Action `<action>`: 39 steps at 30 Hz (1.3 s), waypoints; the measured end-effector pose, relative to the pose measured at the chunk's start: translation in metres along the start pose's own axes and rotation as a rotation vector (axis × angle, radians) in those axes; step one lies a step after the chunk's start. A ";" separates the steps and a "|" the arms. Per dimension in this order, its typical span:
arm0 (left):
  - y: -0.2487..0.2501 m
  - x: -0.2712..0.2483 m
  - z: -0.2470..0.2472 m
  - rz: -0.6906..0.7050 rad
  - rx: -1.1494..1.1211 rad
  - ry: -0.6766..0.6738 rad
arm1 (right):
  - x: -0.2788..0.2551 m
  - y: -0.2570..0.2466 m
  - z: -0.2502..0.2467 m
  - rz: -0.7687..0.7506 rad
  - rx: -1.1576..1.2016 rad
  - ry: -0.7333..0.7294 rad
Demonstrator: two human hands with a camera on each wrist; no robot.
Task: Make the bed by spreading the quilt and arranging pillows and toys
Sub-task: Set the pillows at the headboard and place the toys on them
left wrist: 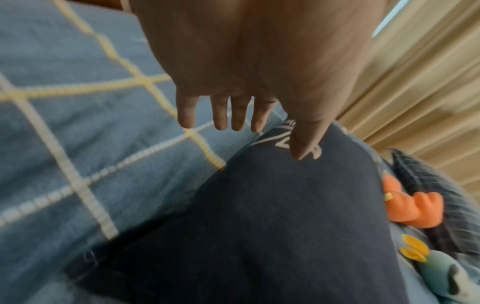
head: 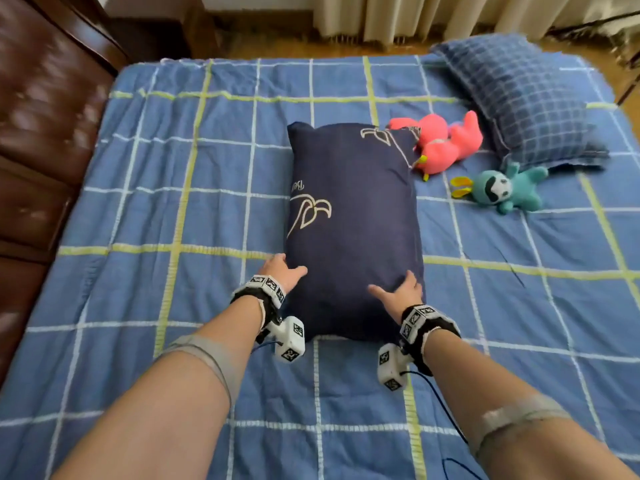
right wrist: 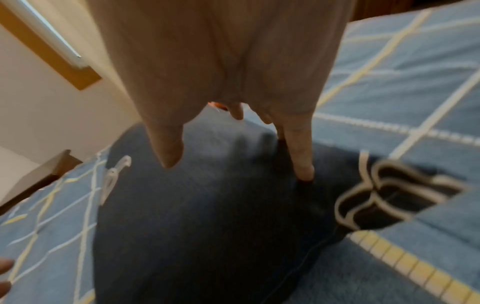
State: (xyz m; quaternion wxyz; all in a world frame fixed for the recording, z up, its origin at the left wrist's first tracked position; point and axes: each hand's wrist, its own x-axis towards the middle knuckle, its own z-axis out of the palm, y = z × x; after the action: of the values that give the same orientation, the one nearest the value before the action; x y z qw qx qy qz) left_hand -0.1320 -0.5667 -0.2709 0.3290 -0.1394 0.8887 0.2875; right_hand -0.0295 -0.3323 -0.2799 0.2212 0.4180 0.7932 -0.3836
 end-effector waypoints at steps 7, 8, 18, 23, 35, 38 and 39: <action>-0.044 0.067 0.094 -0.168 -0.126 -0.097 | 0.064 0.059 0.065 0.122 0.139 0.042; -0.044 0.068 0.100 -0.177 -0.089 -0.089 | 0.066 0.064 0.065 0.123 0.147 0.051; -0.038 0.004 0.007 -0.001 0.020 0.025 | -0.007 0.021 0.056 -0.126 0.054 0.003; -0.118 -0.047 -0.054 -0.071 0.007 0.069 | -0.091 0.016 0.107 -0.172 -0.067 -0.132; -0.320 -0.149 0.031 -0.370 -0.089 -0.137 | -0.203 0.198 0.224 0.111 -0.069 -0.349; -0.317 -0.144 0.020 -0.376 -0.272 -0.058 | -0.197 0.183 0.196 0.087 -0.146 -0.103; -0.316 -0.139 0.012 -0.361 -0.337 -0.029 | -0.189 0.174 0.188 0.076 -0.057 -0.040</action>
State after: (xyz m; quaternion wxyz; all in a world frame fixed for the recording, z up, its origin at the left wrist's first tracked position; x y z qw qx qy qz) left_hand 0.1154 -0.8031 -0.3185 0.3599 -0.3445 0.7841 0.3700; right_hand 0.2256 -0.5128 -0.3407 0.2631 0.4335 0.7830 -0.3603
